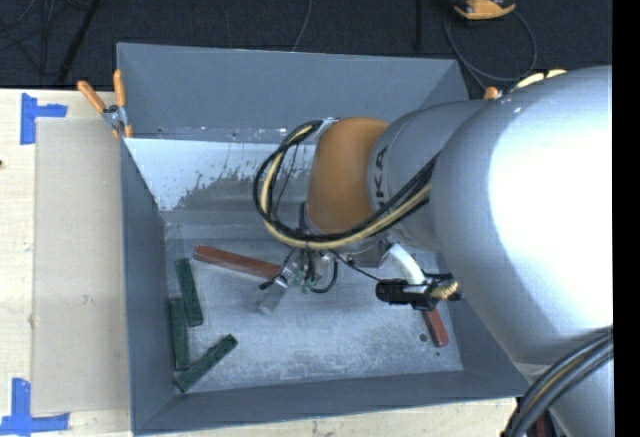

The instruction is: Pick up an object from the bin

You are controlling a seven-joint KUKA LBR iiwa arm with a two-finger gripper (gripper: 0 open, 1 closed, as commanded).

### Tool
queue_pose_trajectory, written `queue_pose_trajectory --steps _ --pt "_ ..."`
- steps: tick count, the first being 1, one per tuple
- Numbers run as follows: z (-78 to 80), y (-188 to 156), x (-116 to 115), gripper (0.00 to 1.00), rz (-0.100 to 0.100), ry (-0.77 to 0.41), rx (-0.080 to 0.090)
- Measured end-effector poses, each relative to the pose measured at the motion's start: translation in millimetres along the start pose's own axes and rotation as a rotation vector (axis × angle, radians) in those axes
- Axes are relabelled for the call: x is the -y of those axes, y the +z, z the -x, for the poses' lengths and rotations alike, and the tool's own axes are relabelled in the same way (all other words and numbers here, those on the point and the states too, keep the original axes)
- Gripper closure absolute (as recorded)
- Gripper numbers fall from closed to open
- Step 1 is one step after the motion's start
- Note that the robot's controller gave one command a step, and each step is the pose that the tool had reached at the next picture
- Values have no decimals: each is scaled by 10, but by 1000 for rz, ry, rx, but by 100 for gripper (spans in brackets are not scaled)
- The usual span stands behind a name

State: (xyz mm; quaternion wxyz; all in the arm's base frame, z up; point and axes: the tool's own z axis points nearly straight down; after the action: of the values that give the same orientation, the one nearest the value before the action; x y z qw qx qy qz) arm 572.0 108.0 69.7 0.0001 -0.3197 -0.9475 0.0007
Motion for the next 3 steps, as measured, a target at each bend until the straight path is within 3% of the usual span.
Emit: queue_pose_trajectory --steps 1,2,3 --pt "23 -1 -524 0 3 92 0" --pt "29 1 -507 100 0 89 0" --pt "-70 -229 91 100 -4 110 -3"
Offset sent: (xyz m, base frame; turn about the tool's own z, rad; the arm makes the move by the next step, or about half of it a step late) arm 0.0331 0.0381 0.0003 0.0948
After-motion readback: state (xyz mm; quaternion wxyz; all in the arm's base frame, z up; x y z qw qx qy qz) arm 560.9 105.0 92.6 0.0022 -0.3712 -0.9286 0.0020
